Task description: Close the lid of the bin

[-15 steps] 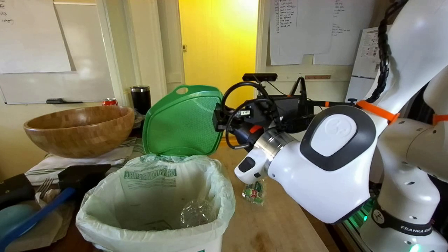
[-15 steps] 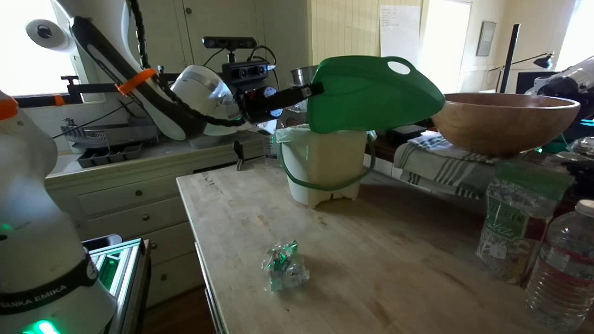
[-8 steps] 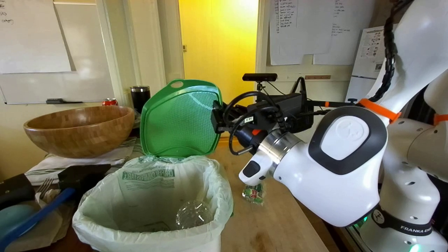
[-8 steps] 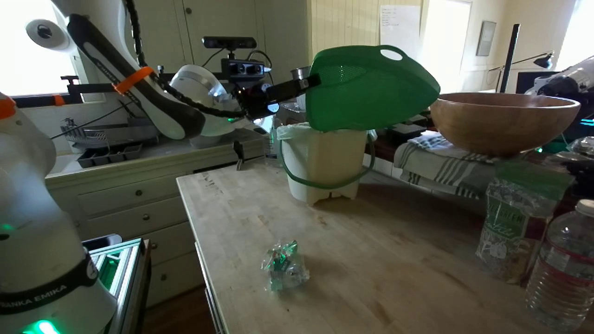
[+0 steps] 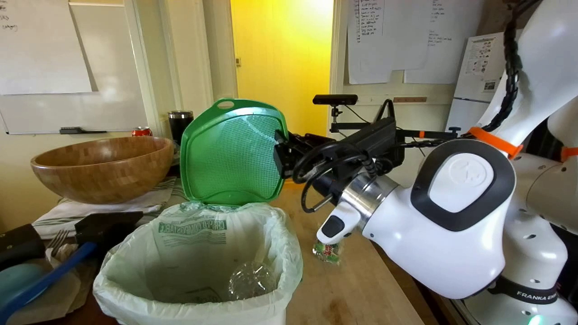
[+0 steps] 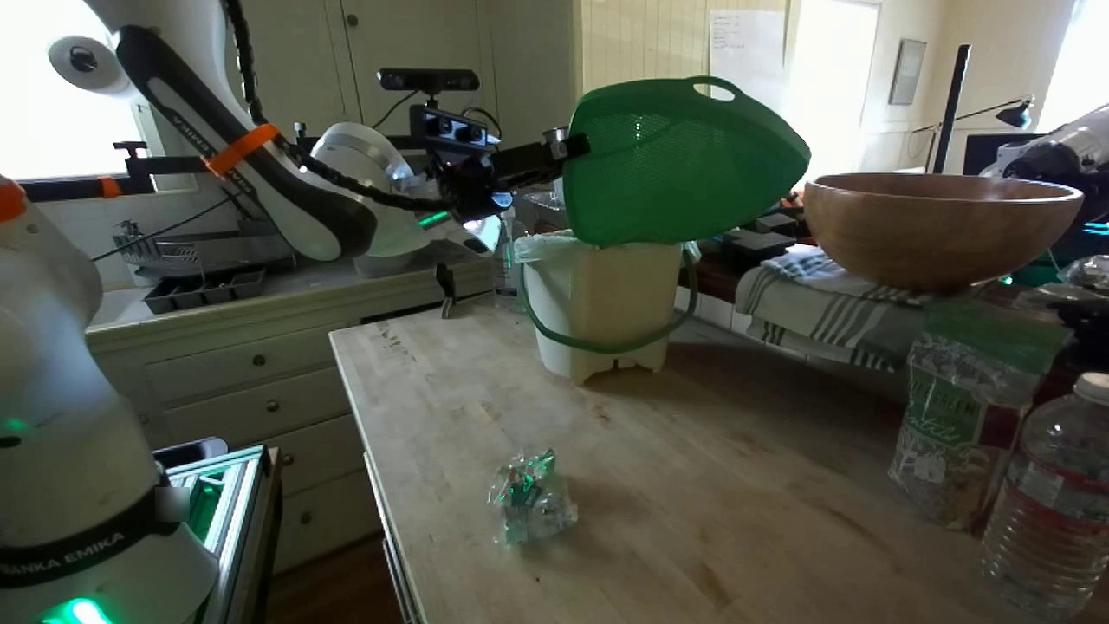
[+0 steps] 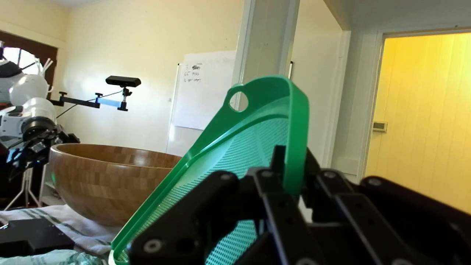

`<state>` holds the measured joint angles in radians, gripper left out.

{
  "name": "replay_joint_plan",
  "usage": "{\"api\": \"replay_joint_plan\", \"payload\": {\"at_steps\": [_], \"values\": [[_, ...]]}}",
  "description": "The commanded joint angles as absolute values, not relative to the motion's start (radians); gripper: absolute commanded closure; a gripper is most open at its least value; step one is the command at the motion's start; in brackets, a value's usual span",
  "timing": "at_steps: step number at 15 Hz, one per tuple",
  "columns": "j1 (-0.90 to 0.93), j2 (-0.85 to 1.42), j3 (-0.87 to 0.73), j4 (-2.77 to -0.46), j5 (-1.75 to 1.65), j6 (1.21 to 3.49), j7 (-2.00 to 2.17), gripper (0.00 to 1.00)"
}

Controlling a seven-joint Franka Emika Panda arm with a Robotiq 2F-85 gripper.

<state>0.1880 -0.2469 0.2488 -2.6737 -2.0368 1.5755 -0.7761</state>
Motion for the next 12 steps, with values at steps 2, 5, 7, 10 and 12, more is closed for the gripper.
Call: {"api": "replay_joint_plan", "payload": {"at_steps": [2, 5, 7, 10, 12], "values": [[0.214, -0.251, 0.246, -2.709, -2.071, 1.644, -0.881, 0.97], [0.225, -0.254, 0.251, -2.708, -2.088, 1.657, -0.935, 0.97], [0.233, -0.254, 0.253, -2.707, -2.100, 1.667, -0.970, 0.97], [0.245, -0.252, 0.259, -2.706, -2.103, 1.680, -1.017, 0.97], [0.251, -0.251, 0.259, -2.708, -2.103, 1.710, -1.047, 0.97]]}}
